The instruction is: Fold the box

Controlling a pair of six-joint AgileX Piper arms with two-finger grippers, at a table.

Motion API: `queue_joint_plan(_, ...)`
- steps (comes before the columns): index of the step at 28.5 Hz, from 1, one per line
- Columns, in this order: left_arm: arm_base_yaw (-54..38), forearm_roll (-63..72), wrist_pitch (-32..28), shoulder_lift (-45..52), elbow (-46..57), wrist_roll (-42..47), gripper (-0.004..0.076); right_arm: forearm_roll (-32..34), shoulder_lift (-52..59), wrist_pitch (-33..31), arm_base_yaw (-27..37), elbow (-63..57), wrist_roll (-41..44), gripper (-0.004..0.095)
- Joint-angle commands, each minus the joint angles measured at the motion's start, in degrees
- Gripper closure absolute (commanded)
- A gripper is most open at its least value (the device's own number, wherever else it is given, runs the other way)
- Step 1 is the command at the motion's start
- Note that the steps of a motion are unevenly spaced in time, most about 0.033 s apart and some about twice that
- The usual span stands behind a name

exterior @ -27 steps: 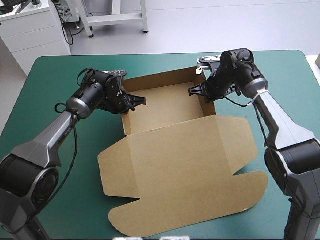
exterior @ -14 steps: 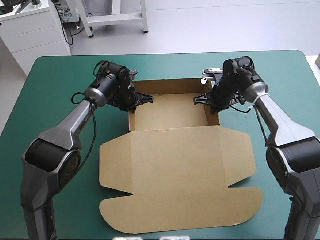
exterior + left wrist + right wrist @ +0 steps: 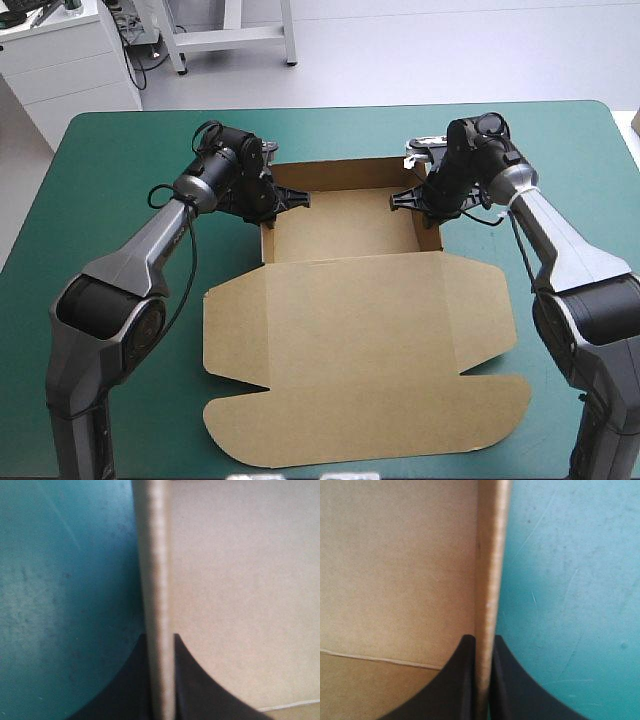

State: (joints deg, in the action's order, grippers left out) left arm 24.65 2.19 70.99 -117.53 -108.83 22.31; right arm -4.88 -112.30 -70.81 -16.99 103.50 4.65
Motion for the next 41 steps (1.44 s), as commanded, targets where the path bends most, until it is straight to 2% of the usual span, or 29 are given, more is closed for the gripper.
queue_joint_plan(1, 0.6, 1.4, 3.13, 3.46, -1.98, -1.31, 0.0756, -0.76, 3.25, -0.65, 0.35, 1.35, -2.05, 0.0819)
queue_joint_plan(4, 0.6, -0.02, 3.25, 3.23, -1.98, -0.84, 0.0755, -0.76, 3.25, -0.65, 0.34, 1.35, -1.94, 0.0698)
queue_joint_plan(8, 0.6, 3.54, 3.35, 2.96, -1.98, -0.84, 0.0724, -0.76, 3.25, -0.65, 0.34, 1.35, -2.86, 0.048)
queue_joint_plan(11, 0.6, 4.73, 3.19, 2.86, -1.98, -1.24, 0.0613, -0.99, 3.25, -0.65, 0.34, 1.35, -2.84, 0.0314)
queue_joint_plan(14, 0.6, 3.79, 2.92, 2.86, -1.98, -1.1, 0.0449, -1.34, 3.25, -0.65, 0.34, 1.35, -2.84, 0.0199)
queue_joint_plan(16, 0.6, 3.27, 3.2, 2.86, -1.98, -0.98, 0.0343, -1.34, 3.25, -0.65, 0.34, 1.35, -2.84, 0.0182)
queue_joint_plan(19, 0.6, 2.7, 3.29, 2.86, -1.98, -0.67, 0.0269, -1.24, 3.25, -0.65, 0.34, 1.35, -2.97, 0.0182)
queue_joint_plan(34, 0.52, 2.45, 3.33, 2.97, -2.76, -1.5, 0.0272, -1.63, 3.37, -0.65, 0.71, 2.98, -3.52, 0.0179)
queue_joint_plan(37, 0.52, 1.43, 3.33, 2.97, -5.45, -1.5, 0.0272, -1.63, 3.37, -0.65, 0.71, 4.36, -3.7, 0.0178)
queue_joint_plan(41, 0.52, 1.45, 3.33, 3.95, -14.31, -2.93, 0.0272, -2.37, 3.83, -0.65, 0.82, 7.06, -3.7, 0.0178)
